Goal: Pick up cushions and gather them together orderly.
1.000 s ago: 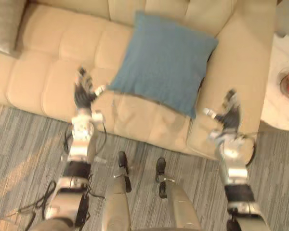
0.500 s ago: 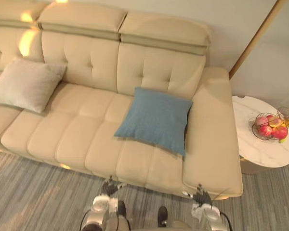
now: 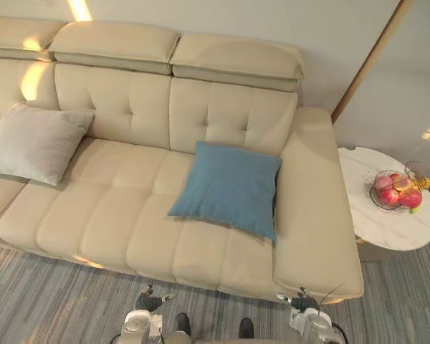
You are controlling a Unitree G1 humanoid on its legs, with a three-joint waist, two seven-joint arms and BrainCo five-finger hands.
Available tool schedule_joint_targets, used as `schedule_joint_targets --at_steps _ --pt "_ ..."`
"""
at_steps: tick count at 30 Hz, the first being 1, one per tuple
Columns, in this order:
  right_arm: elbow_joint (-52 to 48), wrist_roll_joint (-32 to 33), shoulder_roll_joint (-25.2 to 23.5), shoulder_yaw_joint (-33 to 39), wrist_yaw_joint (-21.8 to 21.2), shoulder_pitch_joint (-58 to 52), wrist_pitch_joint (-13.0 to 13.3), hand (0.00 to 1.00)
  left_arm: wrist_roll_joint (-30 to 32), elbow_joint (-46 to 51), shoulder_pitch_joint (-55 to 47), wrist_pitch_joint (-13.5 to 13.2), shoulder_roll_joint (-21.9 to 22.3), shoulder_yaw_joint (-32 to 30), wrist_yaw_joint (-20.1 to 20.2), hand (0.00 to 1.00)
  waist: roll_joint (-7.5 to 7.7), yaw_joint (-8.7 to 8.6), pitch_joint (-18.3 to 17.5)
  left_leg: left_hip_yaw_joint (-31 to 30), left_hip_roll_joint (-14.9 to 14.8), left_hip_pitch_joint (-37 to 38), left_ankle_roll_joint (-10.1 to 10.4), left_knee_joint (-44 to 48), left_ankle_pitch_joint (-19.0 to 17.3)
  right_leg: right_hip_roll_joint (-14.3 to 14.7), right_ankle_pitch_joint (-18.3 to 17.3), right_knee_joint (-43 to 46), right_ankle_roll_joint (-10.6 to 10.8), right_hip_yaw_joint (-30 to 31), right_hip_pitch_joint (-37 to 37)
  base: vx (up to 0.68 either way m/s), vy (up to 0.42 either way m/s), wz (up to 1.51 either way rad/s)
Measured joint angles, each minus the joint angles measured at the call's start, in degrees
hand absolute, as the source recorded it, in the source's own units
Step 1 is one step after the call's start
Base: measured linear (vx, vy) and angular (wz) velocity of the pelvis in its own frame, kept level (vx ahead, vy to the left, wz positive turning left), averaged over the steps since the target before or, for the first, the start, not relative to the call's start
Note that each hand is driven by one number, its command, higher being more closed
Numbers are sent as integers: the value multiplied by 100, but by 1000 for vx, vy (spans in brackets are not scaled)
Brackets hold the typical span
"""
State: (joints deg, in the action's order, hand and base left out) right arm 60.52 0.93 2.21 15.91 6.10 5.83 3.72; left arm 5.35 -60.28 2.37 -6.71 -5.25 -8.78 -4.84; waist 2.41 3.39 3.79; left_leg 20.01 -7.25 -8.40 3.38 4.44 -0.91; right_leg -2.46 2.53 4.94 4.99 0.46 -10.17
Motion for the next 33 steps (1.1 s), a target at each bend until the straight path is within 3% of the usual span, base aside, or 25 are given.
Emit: schedule_joint_targets --at_steps 3,5,6,9,10,11,13,16,18,19,20,21,22,23,25,26,27,28,29,33 --pt "-234 16 -3 -319 53 27 -1 0 -96 143 201 -7 158 122 0 0 -74 37 53 169 -193 -250 -195 501 -305 -21 46 422 68 -88 -251 -141 86 -29" --pt "-246 17 -9 -349 71 20 -33 0 -112 272 313 -11 223 127 -1 0 -77 31 94 117 -187 -267 -259 578 -268 -285 -620 1836 -27 -614 -498 -130 47 12" --pt "-246 16 -19 -379 72 21 -36 0 -118 362 330 -12 234 126 -2 0 -115 39 134 66 -184 -270 -272 647 -271 -427 -862 2382 41 -752 -467 -88 -7 28" --pt "-294 12 -159 -351 74 68 -26 0 -208 507 319 -26 190 29 -15 0 21 100 85 -201 -155 -583 -230 1068 -202 -841 -1257 3411 318 -926 0 -90 -114 47" --pt "-327 -30 -207 -275 79 102 -26 0 -222 514 328 -18 199 -113 -37 0 81 177 63 -277 -165 -804 -220 1329 -193 -901 -1467 3212 392 -933 271 -108 -220 41" --pt "-333 -65 -198 -252 94 183 -25 0 -229 519 357 -12 229 -157 -81 0 65 264 79 -325 -238 -1003 -211 1556 -175 -752 -1763 2705 390 -962 526 -136 -234 24" --pt "-370 -79 -157 -263 156 298 -18 0 -233 512 265 -8 371 -139 -138 0 -127 445 80 -335 -433 -1196 -61 1556 11 -521 -2000 1936 185 -1213 761 -188 -212 -6" --pt "-602 -78 -155 -463 189 298 44 0 -233 444 200 -2 501 179 -149 0 -273 511 123 -371 -623 -1340 94 1357 396 -287 -2207 1735 -136 -1428 678 -281 -231 -8" --pt "-582 -77 -161 -499 224 192 45 0 -218 438 82 -5 593 374 -112 0 -285 429 132 -507 -599 -1189 165 941 786 -263 -2199 1893 -151 -1582 613 -282 -178 21" --pt "-557 -77 -202 -485 276 113 42 0 -211 427 27 2 665 373 -104 0 -211 358 159 -553 -595 -1120 222 870 750 -318 -2201 1872 -335 -1737 612 -230 -114 19" --pt "-554 -79 -183 -476 293 68 41 0 -209 413 24 19 693 370 -103 0 -184 333 181 -558 -612 -1138 280 931 665 -350 -2206 1876 -360 -1812 608 -233 -40 7" --pt "-522 -79 -163 -458 311 20 30 0 -203 407 23 57 691 366 -101 0 -196 309 191 -576 -592 -1233 241 1373 392 -452 -2183 1895 -400 -1896 606 -170 58 -8" --pt "-460 -80 -160 -412 315 -69 22 0 -186 413 35 74 655 366 -101 0 -79 277 229 -632 -521 -1261 164 2140 85 -578 -2117 1888 -396 -1889 600 -197 84 -13" --pt "-437 -83 -164 -361 309 -173 19 0 -140 400 30 82 631 366 -99 0 -55 272 182 -664 -492 -1234 118 2674 -292 -652 -2062 1846 -339 -1867 585 -135 148 -12" --pt "-192 -84 -107 -233 294 -305 -2 0 -70 324 30 79 595 367 -68 0 -180 178 80 -770 -521 -988 170 3031 -1056 -653 -1889 1642 -161 -1838 588 -53 255 -1" --pt "-57 -84 -19 -196 283 -323 -14 0 -31 274 15 78 579 366 -53 0 -323 153 -1 -787 -486 -870 206 2644 -1294 -591 -1849 1594 -64 -1801 589 6 223 1" --pt "30 -82 -51 -161 281 -318 -32 0 -26 229 1 79 541 370 -46 0 -270 130 -7 -755 -404 -829 217 2481 -1328 -583 -1824 1531 -17 -1722 549 16 232 0" --pt "223 -83 -151 -127 239 -320 -52 0 3 201 -25 83 375 372 -39 0 -47 77 -42 -640 -171 -740 122 2070 -1116 -667 -1668 1259 39 -1537 508 -6 176 3" --pt "341 -83 -189 -64 215 -326 -55 0 14 199 -129 92 226 370 -36 0 10 7 -68 -650 -3 -686 59 1794 -985 -672 -1492 913 69 -1422 557 -2 207 7" --pt "359 -93 -120 -22 180 -348 -88 0 19 190 -205 99 -8 373 -35 0 38 -40 -86 -638 283 -493 -113 1405 -808 -792 -1135 388 152 -1349 836 4 130 15"
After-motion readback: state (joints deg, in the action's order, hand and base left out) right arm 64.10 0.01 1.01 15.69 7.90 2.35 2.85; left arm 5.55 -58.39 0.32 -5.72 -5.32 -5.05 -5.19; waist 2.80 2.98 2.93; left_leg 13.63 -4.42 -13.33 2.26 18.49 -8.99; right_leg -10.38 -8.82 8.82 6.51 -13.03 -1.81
